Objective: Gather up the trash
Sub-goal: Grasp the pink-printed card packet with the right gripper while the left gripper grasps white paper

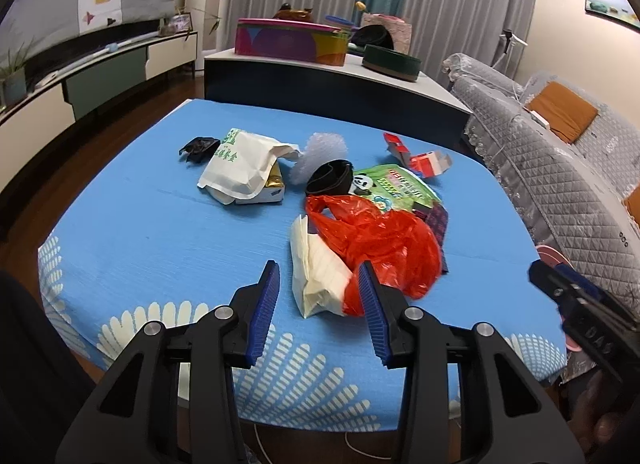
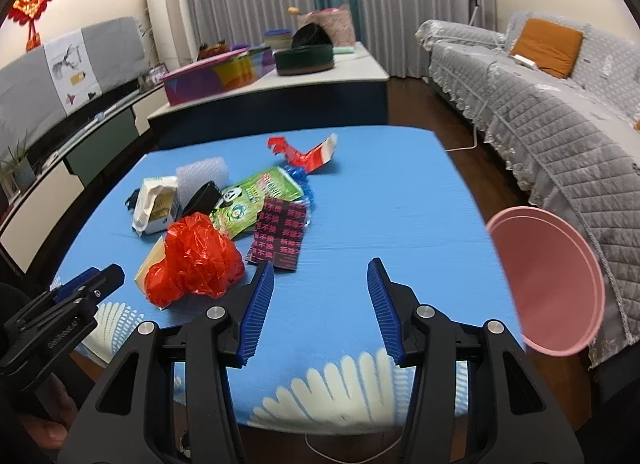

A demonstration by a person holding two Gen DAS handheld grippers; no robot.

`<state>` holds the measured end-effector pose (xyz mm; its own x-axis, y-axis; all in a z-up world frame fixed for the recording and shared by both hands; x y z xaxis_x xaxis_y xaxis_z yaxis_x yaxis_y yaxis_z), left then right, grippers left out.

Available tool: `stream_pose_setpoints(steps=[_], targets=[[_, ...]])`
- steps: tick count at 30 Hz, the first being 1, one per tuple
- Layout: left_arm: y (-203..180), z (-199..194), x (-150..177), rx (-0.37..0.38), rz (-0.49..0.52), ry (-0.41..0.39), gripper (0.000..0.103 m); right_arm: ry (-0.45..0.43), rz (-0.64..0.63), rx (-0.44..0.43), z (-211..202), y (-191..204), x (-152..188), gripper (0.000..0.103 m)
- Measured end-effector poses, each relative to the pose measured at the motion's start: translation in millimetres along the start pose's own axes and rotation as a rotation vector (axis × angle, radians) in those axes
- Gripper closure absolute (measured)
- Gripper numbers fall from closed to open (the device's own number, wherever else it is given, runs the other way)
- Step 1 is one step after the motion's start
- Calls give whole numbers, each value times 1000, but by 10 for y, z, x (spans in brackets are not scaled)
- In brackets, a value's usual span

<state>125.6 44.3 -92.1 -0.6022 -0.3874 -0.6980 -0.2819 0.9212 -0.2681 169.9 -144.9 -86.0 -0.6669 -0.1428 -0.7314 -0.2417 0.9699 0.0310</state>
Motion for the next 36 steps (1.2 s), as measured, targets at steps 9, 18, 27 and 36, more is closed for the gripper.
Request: stream_pose_setpoints(steps=[9, 18, 27, 36], targets=[[0, 199, -91, 9, -9, 24, 69, 65, -5, -49, 624, 163, -86, 50], [2, 419, -28, 8, 3, 91, 80, 154, 7, -105, 1105, 297, -33, 35], [74, 476, -23, -37, -4, 109, 97, 188, -28, -102, 1192, 369, 26, 35], [156, 339, -159, -68, -8, 45, 101, 151, -49, -97, 1078, 316, -46, 73]])
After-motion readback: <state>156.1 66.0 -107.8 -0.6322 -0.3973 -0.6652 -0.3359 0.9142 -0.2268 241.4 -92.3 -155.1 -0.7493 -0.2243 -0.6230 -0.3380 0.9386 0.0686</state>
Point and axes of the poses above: each gripper's, at about its wrist camera, not at the fingertips, and z roughly the way its jaws point, y to its left, x to its underside, the point moved 10 cm from there along z, roughly the way its jaws point, and after that the axes turned 8 degrees about -z, right-handed, at the moved point
